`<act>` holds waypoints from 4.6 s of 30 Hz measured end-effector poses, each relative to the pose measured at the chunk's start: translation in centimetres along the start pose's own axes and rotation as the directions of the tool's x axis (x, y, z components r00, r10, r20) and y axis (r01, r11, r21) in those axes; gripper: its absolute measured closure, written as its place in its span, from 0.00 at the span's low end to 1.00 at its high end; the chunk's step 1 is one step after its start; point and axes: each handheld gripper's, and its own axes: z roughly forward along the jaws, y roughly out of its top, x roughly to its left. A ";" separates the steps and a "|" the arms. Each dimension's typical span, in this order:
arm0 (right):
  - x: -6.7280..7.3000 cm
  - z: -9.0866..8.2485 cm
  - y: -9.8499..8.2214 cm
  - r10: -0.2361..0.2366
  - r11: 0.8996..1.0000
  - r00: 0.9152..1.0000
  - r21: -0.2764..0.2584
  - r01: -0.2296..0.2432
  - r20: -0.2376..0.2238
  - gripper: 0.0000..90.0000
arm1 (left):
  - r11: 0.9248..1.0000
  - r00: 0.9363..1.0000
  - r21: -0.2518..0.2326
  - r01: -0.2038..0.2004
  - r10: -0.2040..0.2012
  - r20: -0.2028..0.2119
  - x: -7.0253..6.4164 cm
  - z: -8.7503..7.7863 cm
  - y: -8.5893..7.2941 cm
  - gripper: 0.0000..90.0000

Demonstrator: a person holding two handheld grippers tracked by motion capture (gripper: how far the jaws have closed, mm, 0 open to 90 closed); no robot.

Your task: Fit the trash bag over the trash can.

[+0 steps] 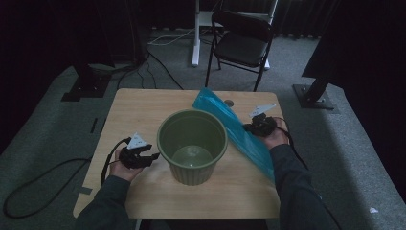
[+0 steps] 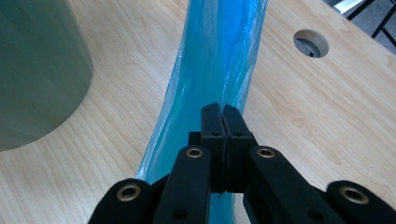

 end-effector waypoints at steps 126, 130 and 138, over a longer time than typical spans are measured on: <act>-1.1 -11.7 3.4 -0.163 0.980 0.987 -0.113 0.161 -0.002 1.00 | 1.000 1.000 0.007 -0.015 0.015 0.023 -0.1 0.2 0.0 0.53; -0.9 -12.1 3.6 -0.169 0.979 0.986 -0.116 0.168 -0.002 1.00 | 1.000 1.000 0.008 -0.014 0.014 0.023 -0.1 0.2 0.0 0.53; -0.5 -12.6 3.8 -0.191 0.975 0.981 -0.118 0.188 -0.013 1.00 | 1.000 1.000 0.009 -0.015 0.015 0.025 -0.2 0.3 0.0 0.53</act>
